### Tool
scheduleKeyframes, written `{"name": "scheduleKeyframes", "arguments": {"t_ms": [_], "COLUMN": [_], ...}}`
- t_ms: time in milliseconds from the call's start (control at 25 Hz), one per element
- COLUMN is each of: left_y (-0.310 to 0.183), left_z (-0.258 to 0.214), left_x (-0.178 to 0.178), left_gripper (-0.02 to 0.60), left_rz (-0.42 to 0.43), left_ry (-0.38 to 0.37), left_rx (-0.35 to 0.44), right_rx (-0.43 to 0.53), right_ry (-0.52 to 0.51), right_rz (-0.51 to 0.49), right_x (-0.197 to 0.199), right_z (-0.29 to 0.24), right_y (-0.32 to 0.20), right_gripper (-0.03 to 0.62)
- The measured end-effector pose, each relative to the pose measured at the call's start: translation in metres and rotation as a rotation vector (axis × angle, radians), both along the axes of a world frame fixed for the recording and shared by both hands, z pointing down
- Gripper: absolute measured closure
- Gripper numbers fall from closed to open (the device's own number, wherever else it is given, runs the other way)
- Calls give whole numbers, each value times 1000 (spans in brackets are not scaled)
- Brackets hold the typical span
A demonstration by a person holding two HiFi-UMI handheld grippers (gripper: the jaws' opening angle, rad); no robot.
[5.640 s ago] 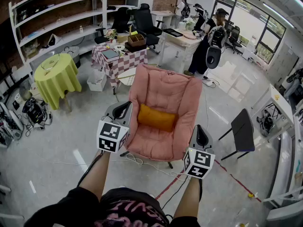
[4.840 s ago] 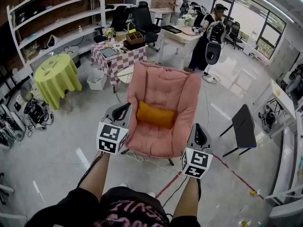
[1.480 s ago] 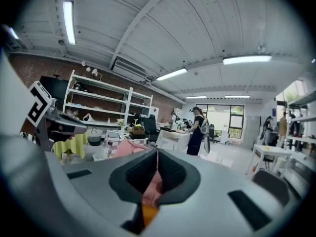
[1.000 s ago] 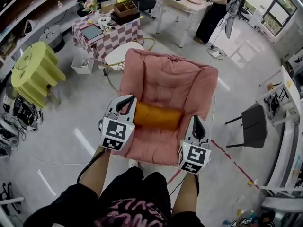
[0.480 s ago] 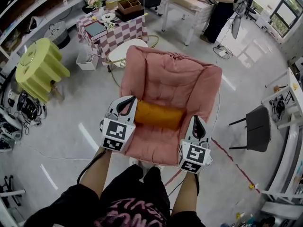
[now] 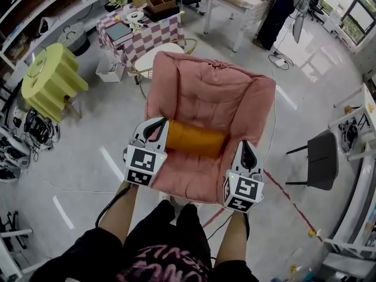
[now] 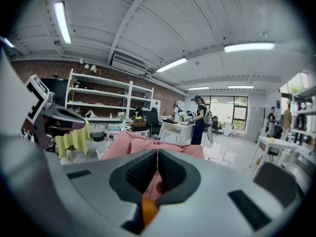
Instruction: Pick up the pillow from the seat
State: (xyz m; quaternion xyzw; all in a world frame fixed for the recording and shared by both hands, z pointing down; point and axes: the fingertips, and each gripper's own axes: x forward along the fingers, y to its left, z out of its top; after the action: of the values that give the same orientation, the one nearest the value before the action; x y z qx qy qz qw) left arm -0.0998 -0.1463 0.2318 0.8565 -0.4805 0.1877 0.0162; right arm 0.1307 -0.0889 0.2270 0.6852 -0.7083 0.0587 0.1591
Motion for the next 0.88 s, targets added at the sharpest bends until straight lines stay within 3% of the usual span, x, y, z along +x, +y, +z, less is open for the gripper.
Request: {"name": "scheduleKeyframes", "arguments": {"t_ms": [520, 880], "left_y": [-19, -28], "left_z": [4, 29], "left_x": [15, 19], "left_gripper": [572, 572], "left_rz": [-13, -18], "left_ry": [8, -5], "left_rx": [-4, -49], "right_rx": [8, -34], "right_ry": [-46, -45], "right_rz": [-16, -15], "right_x": [12, 13], "right_z": [4, 27], "right_y": [-22, -33], "right_gripper": [572, 572]}}
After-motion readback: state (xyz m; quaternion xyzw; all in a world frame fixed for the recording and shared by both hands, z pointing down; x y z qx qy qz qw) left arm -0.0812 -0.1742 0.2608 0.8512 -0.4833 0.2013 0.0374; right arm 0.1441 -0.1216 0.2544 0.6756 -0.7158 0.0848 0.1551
